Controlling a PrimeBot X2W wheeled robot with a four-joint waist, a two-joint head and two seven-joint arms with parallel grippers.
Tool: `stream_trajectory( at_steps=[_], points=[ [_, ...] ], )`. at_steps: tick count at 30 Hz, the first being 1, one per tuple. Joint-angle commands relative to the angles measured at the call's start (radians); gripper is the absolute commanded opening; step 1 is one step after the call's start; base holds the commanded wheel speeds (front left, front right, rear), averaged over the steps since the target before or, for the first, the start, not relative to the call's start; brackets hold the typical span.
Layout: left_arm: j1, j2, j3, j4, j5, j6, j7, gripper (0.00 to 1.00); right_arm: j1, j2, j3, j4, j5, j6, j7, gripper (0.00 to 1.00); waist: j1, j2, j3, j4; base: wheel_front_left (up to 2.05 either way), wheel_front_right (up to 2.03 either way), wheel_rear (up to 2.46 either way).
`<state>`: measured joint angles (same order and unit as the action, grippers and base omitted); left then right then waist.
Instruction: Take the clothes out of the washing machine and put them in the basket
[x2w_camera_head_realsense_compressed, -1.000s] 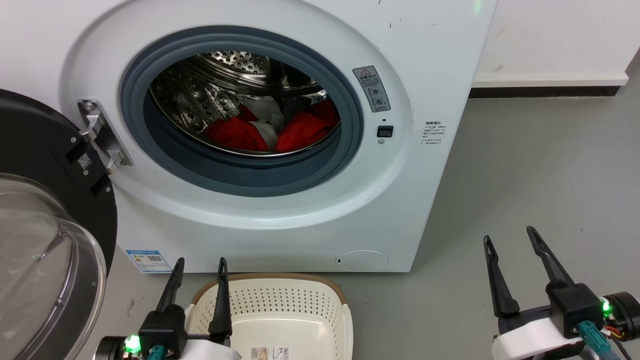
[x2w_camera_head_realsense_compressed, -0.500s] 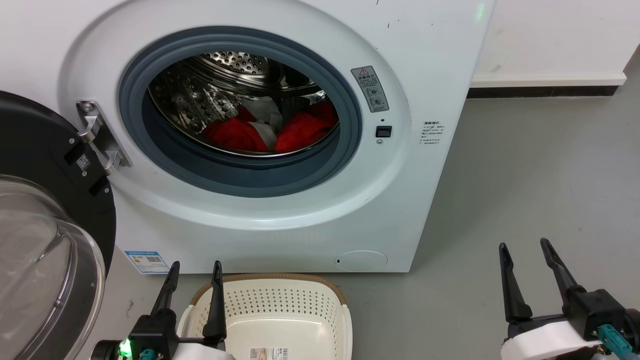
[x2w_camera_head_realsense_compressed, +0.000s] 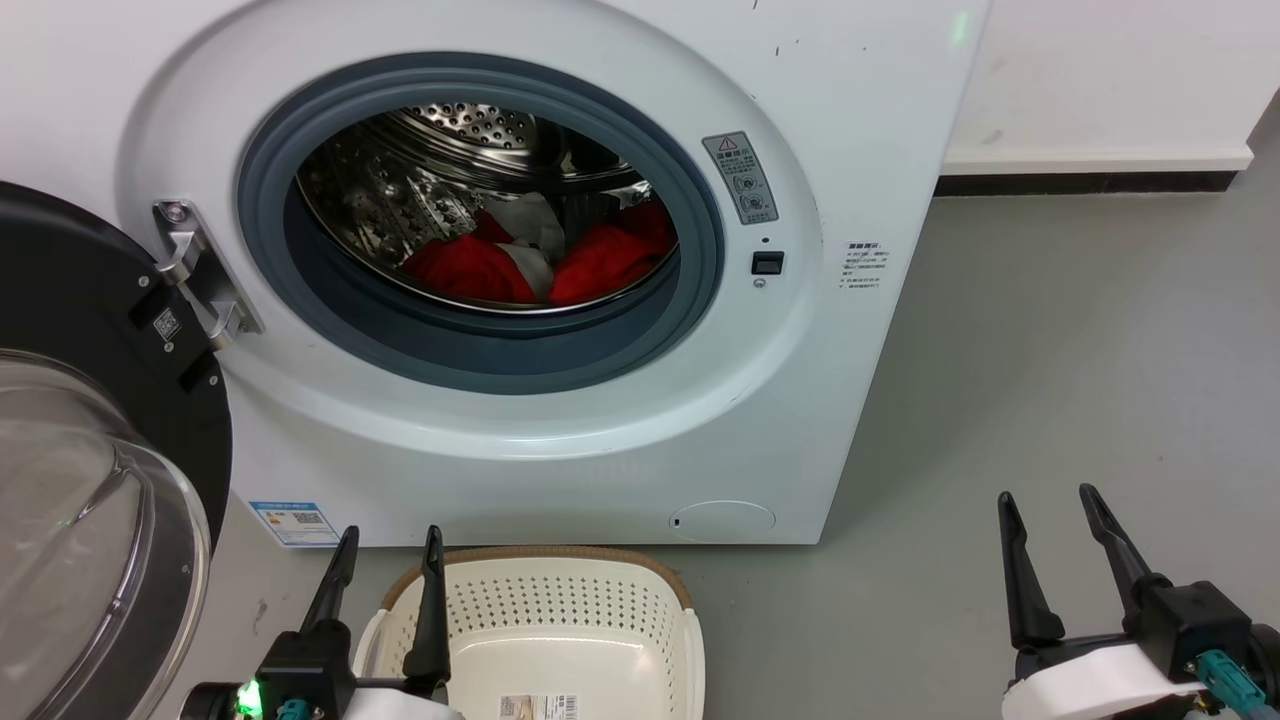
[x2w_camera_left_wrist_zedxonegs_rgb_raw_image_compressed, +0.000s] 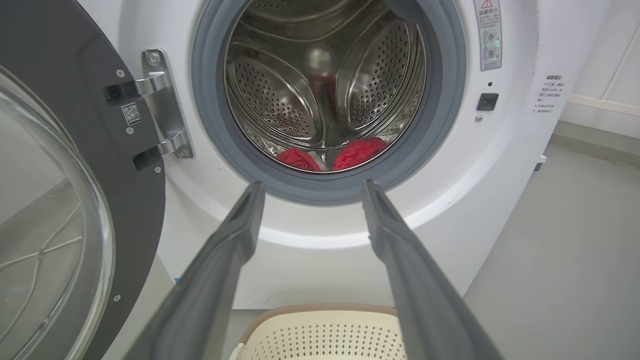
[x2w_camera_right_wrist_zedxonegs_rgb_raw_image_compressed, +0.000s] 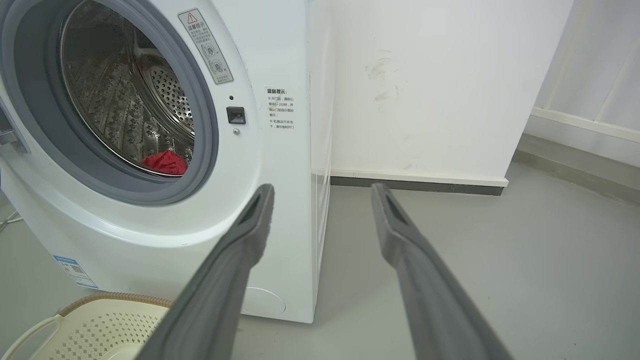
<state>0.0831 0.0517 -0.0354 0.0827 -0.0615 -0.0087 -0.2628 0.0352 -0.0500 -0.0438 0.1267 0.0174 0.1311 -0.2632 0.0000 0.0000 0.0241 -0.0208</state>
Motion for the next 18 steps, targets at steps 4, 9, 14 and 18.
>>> stream_trajectory(
  at_steps=[4,9,14,18],
  points=[
    [-0.006,-0.002,0.009,-0.001,0.009,-0.002,-0.003,1.00,-0.020,-0.001,-0.001,0.000,0.009,-0.001,-0.002,1.00,0.0000,0.0000,0.016,-0.011,0.00,0.00,0.00],
    [-0.060,0.015,0.031,0.012,0.047,-0.001,-0.003,1.00,-0.061,-0.001,0.013,-0.013,0.032,-0.001,-0.002,1.00,0.0000,0.0000,0.102,-0.054,0.00,0.00,0.00],
    [-0.153,0.044,0.032,0.033,0.049,-0.026,-0.003,1.00,-0.103,0.000,0.006,-0.029,0.049,-0.001,-0.002,1.00,0.0000,0.0000,0.220,-0.096,0.00,0.00,0.00],
    [-0.284,0.107,0.054,0.059,0.036,-0.065,-0.003,1.00,-0.162,0.000,0.022,-0.042,0.088,-0.001,-0.002,1.00,0.0000,0.0000,0.361,-0.158,0.00,0.00,0.00]
  ],
)
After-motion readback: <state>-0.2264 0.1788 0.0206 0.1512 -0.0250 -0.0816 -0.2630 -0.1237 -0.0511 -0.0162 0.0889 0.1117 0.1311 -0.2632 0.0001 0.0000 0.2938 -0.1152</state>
